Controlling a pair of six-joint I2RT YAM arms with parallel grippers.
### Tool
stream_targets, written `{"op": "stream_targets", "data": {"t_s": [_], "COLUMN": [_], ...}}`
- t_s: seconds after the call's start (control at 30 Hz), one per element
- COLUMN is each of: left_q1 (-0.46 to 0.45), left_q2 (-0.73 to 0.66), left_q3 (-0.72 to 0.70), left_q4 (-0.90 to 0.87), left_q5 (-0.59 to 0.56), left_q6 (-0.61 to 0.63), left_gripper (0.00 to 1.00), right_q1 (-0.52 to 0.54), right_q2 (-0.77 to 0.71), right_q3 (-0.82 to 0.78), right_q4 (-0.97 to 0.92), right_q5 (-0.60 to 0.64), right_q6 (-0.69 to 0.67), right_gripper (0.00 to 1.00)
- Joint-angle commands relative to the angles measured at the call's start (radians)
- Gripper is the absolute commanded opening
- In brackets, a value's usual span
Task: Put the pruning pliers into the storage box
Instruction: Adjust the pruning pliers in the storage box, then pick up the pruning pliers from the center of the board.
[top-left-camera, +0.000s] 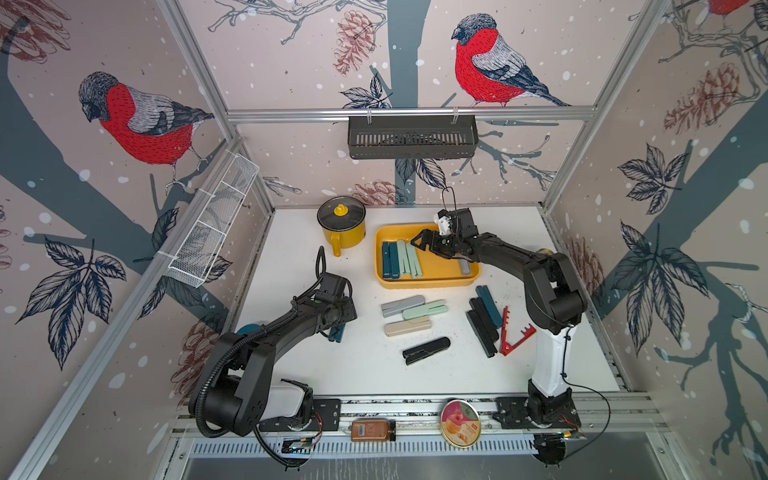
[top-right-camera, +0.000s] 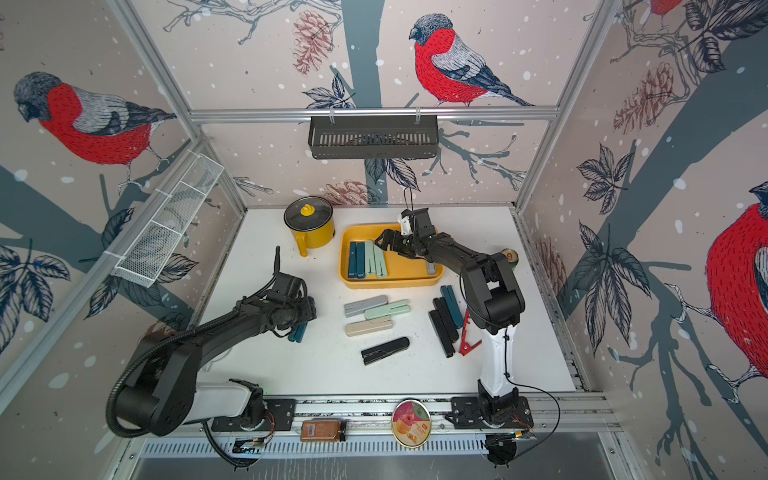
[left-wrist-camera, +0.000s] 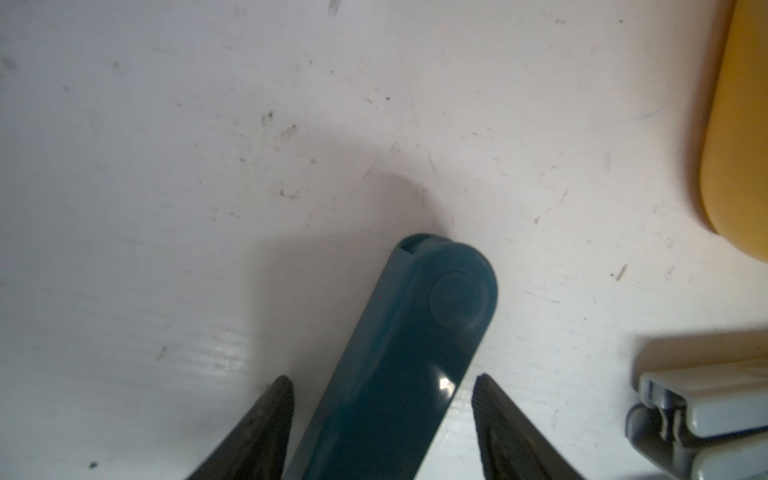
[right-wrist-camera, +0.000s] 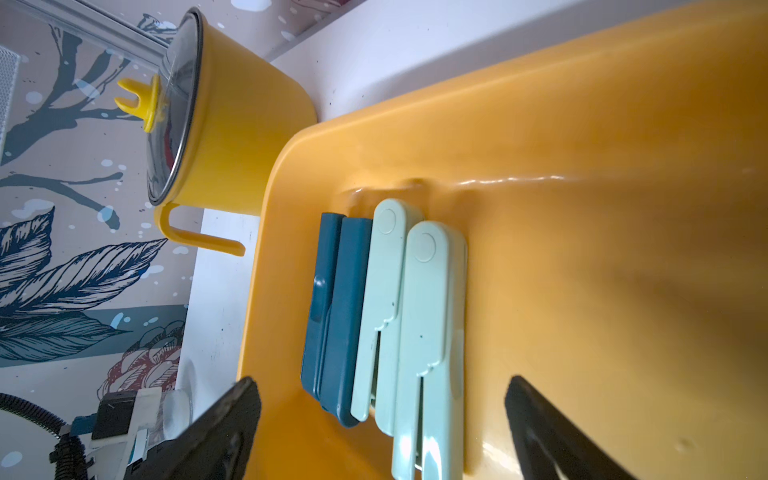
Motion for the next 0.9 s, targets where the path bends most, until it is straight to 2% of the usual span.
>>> {"op": "stream_targets", "data": {"t_s": [0.0,0.33,0.47,0.7,0.87], "left_q1": [0.002,0.001,0.001,-0.009,-0.018], "left_q2": [0.014,0.057,0.068,0.106,0.103], "left_q3": [0.009,0.023,0.035,0.061,0.078], "left_q4": [0.015,0.029,0.036,0.018,0.022], "left_q5": [0.036,0.071,0.077,0.065,0.058], "left_q6": [0.009,0.023,0.024,0.029,0.021], "left_gripper": [0.65,0.4,0.35,0.35,0.21], "right_q1": [-0.018,-0.088,-0.107,-0.134,-0.149], "right_q2": [-0.035,-0.111,-0.131,-0.158,-0.174], "right_q3": [-0.022,-0.107,-0.127,-0.153,-0.17], "right_q4": [0.007,0.033,0.035,0.042,0.05], "right_q5": [0.018,0.012,0.011,0.003,0.0], "right_q6": [-0.023,-0.013,-0.013,-0.015,-0.012], "right_gripper": [0.93,0.93,0.93,0.93,0.93]}}
